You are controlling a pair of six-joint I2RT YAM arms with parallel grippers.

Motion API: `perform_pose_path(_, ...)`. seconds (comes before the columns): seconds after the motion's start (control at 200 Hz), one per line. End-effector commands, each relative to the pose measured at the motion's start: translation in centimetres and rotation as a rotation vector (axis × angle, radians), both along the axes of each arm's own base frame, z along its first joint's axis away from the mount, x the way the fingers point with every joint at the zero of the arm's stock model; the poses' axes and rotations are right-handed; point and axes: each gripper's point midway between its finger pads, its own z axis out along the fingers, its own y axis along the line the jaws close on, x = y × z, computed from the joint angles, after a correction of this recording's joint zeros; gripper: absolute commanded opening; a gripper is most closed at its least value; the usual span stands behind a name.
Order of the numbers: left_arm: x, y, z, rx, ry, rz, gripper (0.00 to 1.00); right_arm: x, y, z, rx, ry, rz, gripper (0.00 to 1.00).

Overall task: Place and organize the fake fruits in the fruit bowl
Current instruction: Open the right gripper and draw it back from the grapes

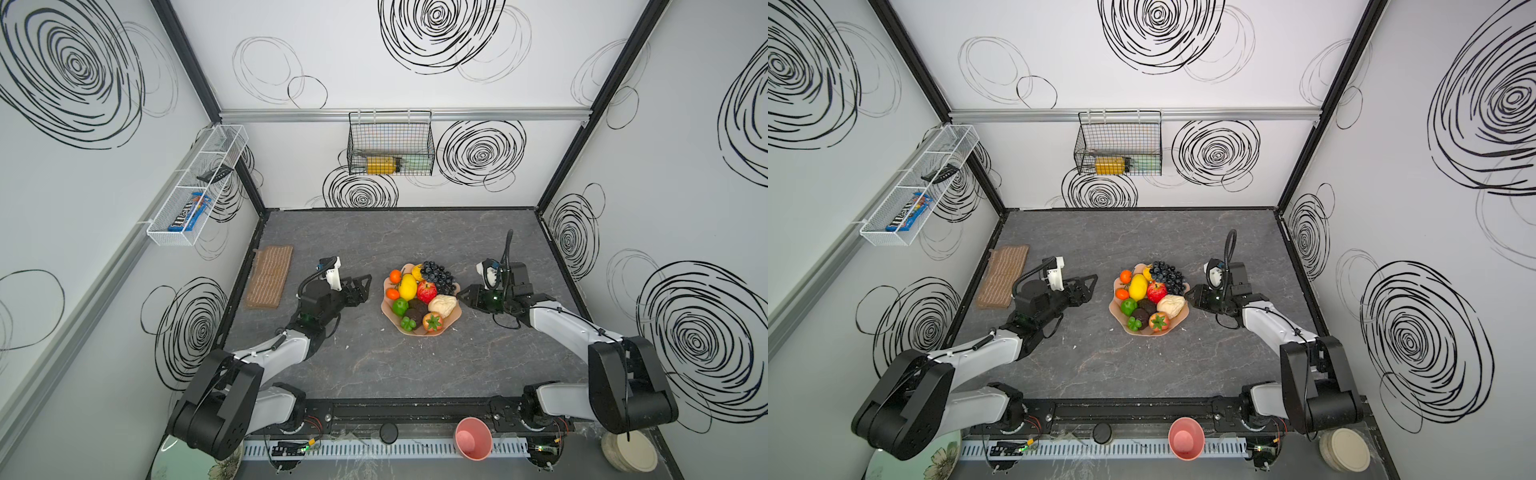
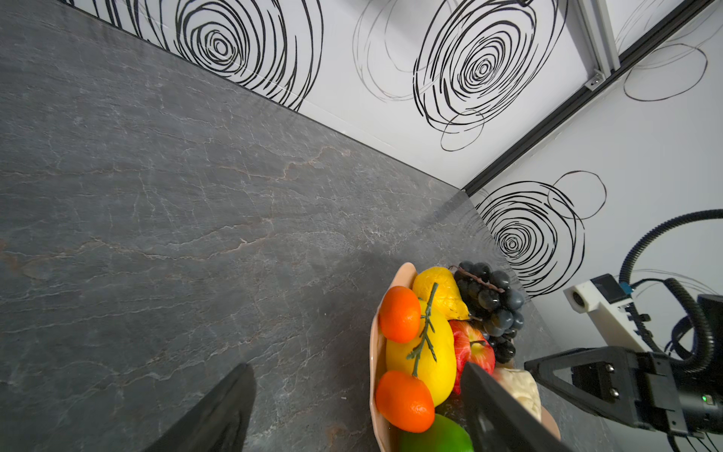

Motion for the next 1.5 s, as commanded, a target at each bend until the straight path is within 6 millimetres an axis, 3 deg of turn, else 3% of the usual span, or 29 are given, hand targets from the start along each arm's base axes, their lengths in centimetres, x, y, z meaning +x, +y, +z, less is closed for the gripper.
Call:
perform_pose_path(0.0, 0.6, -0.6, 2.3, -0.029, -0.072, -0.014, 0.86, 0.0, 0.7, 0.2, 0.016, -0.014, 0.025, 0.38)
perform_pose_path(0.3, 0.7, -0.6, 2.2, -0.029, -0.069, -0.014, 0.86, -0.1, 1.2, 0.8, -0.001, -0.029, 0.044, 0.22)
perform_pose_path(0.786, 0.6, -0.7, 2.2, -0.028, -0.068, -0.017, 0.86, -0.7, 1.7, 3.4, -0.12, -0.141, 0.06, 0.11)
perform_pose_path(1.036, 0.7, -0.7, 2.1, -0.026, -0.068, -0.017, 0.86, -2.5, 2.5, 4.7, -0.203, -0.192, 0.087, 0.11)
perform_pose_path(1.301, 0.7, -0.7, 2.1, -0.027, -0.067, -0.019, 0.86, -5.0, 3.0, 4.1, -0.216, -0.194, 0.13, 0.12)
perform_pose_path(1.496, 0.7, -0.7, 2.2, -0.027, -0.067, -0.017, 0.86, -5.7, 4.1, 3.5, -0.225, -0.186, 0.163, 0.15)
